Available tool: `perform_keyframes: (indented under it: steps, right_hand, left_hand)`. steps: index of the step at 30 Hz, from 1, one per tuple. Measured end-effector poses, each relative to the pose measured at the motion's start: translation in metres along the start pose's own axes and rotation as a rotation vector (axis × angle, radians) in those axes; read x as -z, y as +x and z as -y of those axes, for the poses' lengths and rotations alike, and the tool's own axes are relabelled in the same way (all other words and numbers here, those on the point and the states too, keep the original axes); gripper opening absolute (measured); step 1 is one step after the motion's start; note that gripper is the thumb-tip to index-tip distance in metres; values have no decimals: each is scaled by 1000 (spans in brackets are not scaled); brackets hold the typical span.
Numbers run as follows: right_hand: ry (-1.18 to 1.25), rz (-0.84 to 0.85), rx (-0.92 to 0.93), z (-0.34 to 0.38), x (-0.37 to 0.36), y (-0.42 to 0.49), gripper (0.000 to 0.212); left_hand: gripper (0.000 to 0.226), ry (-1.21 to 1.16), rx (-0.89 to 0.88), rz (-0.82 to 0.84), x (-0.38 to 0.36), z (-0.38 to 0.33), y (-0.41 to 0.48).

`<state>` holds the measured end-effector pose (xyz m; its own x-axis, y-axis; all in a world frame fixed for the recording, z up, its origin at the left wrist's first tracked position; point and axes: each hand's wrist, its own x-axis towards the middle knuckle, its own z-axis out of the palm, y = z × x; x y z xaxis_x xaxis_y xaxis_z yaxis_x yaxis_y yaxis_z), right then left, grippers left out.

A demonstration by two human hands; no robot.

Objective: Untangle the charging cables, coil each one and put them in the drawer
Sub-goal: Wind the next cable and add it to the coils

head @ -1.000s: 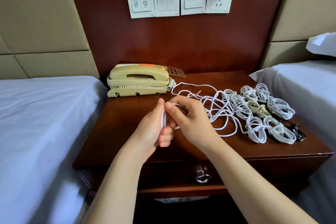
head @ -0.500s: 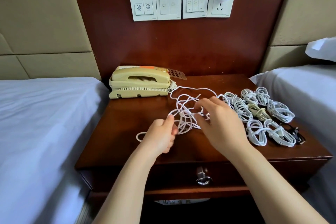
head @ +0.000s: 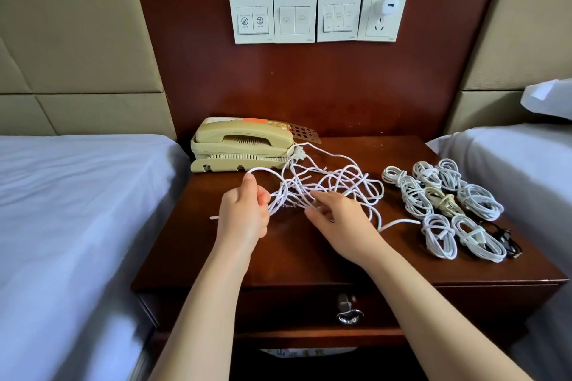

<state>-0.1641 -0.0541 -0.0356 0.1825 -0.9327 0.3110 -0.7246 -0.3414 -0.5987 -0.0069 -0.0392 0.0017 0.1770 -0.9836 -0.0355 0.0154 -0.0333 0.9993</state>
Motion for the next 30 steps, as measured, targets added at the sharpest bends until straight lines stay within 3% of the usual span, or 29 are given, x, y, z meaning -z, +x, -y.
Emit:
perform_keyframes:
  steps: [4,11,15,17,20,25,30]
  right_hand:
    - [41,-1,6,-1,-10,12,42]
    - [22,-44,127,4,-23,18,45]
    - [177,-74,164,20,-23,19,30]
    - [226,-52,167,26,-20,21,6]
    - [322,-72,107,22,-13,26,26]
    - [533,-78,-7,19,2,28,30]
    - [710,-39,-75,25,12,26,31]
  left_hand:
    - [50,-51,-47,30,6,-8,-6]
    - [53,-94,-68,198,9,-12,-14]
    - [56,-166,-48,310,8,-16,-17]
    - [57,-200,-32,305,9,-15,-14]
    - [57,-166,13,283,5,-4,-8]
    - [64,347,-55,121,-2,27,1]
    - [58,42,21,132,-13,19,9]
